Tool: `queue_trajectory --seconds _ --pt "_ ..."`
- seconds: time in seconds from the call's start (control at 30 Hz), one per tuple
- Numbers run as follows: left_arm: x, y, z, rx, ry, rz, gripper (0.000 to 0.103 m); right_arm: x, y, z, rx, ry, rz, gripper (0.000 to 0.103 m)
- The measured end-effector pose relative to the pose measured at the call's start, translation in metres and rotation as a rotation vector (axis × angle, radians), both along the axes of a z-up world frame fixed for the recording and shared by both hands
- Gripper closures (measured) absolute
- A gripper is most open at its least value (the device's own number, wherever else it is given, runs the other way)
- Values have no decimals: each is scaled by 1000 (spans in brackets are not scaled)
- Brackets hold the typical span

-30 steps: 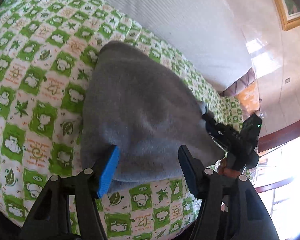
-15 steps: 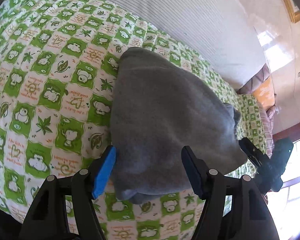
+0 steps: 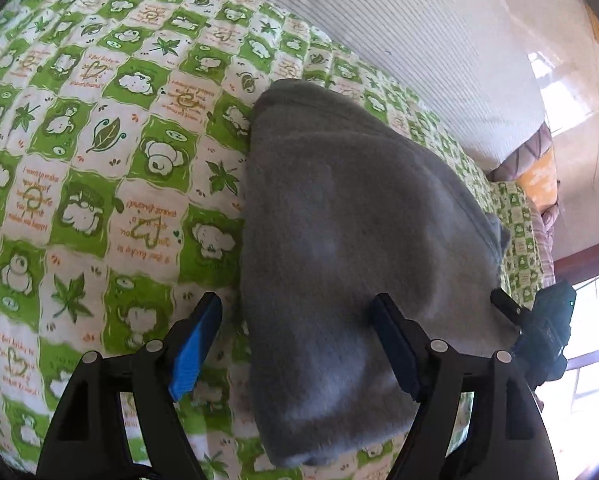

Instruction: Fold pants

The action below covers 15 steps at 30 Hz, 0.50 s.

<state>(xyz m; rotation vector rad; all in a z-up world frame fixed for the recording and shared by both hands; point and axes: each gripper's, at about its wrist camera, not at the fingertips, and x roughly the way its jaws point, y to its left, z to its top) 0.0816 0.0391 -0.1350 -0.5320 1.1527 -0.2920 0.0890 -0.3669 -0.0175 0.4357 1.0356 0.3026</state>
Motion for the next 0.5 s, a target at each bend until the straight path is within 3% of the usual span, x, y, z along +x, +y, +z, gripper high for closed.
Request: queue_trajectory --seconds 0.27,0.4,0.47,0.5 --pt "5 0 -20 -90 47 34 22 2 8 -9 35 18 29 23" --pt "3 0 -24 -118 43 51 22 0 20 -8 -20 -2 58 22" --pt "2 -3 -22 -106 31 51 26 1 20 -9 -22 -6 59 22" --pt "1 -5 -20 -108 23 46 33 0 20 -9 -19 -6 58 23"
